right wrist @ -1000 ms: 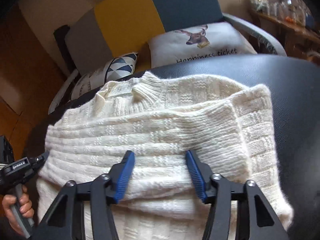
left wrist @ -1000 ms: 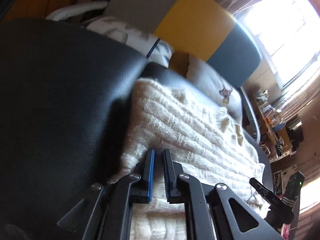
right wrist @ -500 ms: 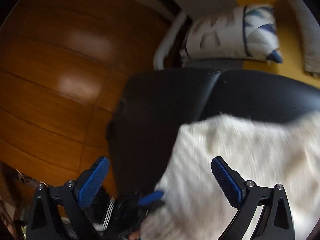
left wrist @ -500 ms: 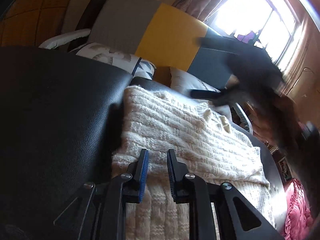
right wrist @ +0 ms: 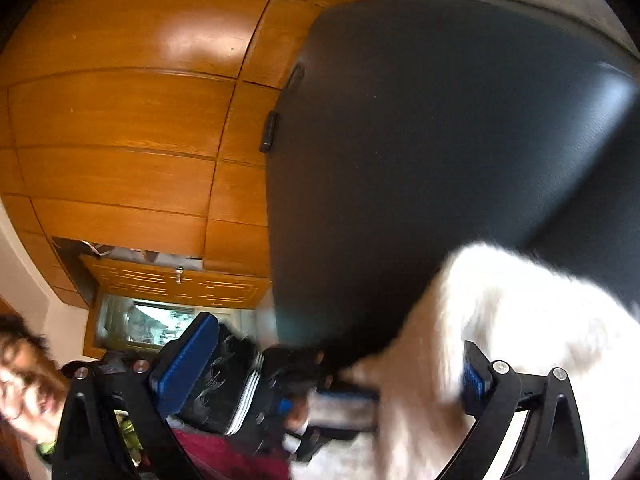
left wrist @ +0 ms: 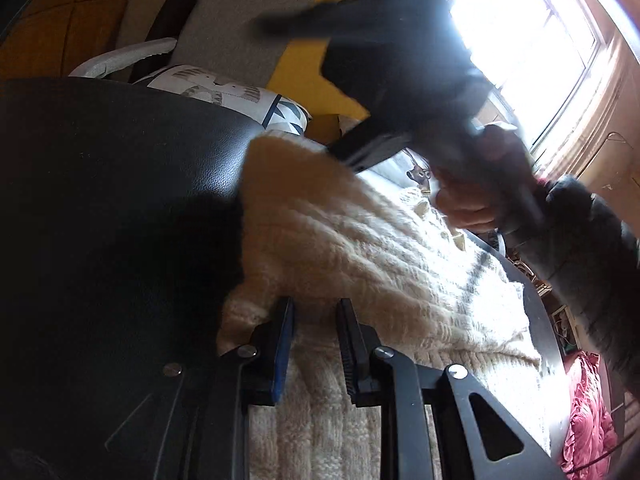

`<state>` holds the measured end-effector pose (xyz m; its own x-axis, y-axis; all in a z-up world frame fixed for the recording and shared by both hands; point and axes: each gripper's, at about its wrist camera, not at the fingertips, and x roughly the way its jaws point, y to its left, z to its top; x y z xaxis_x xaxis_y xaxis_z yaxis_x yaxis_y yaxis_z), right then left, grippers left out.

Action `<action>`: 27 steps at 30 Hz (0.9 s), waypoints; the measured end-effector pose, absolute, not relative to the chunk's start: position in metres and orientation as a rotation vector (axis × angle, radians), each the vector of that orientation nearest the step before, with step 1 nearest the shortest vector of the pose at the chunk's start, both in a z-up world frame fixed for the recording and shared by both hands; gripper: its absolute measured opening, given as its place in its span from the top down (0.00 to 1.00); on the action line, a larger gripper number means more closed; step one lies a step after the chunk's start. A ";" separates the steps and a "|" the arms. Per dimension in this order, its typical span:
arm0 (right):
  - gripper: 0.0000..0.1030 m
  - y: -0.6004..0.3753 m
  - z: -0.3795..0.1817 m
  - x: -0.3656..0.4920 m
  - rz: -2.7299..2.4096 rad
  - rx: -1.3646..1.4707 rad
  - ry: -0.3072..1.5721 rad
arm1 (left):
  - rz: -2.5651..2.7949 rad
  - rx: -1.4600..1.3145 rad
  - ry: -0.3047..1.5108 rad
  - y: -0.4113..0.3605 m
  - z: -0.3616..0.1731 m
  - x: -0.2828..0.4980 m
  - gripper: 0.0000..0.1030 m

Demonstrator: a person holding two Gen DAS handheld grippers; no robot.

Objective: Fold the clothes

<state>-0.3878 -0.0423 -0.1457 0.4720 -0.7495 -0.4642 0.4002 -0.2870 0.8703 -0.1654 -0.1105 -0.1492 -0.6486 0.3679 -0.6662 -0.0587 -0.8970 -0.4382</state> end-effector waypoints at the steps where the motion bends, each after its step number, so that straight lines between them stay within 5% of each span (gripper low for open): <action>1: 0.00 -0.040 -0.150 -0.390 -1.191 1.452 -0.383 | 2.596 -1.174 -0.559 -0.110 -0.149 -0.165 0.80; 6: 0.02 -0.005 -0.158 -0.397 -1.285 1.309 -0.727 | 2.617 -1.179 -0.538 -0.110 -0.146 -0.161 0.80; 14: 0.00 0.051 -0.112 -0.351 -1.412 1.249 -0.701 | 2.666 -1.068 -0.524 -0.119 -0.119 -0.162 0.80; 20: 0.00 0.079 -0.139 -0.321 -1.485 1.409 -0.659 | 2.674 -1.249 -0.362 -0.102 -0.142 -0.190 0.79; 21: 0.03 0.085 -0.150 -0.322 -1.532 1.445 -0.666 | 2.674 -1.280 -0.336 -0.098 -0.147 -0.192 0.79; 25: 0.45 0.107 -0.156 -0.318 -1.684 1.437 -0.668 | 2.704 -1.214 -0.300 -0.094 -0.131 -0.183 0.79; 27: 0.40 0.119 -0.145 -0.308 -1.727 1.410 -0.694 | 2.718 -1.181 -0.281 -0.091 -0.123 -0.178 0.79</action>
<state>-0.3080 0.1193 -0.1449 -0.0752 -0.8377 -0.5410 0.2305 -0.5424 0.8078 -0.1783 -0.0913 -0.1230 -0.6739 0.2246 -0.7038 -0.0756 -0.9686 -0.2367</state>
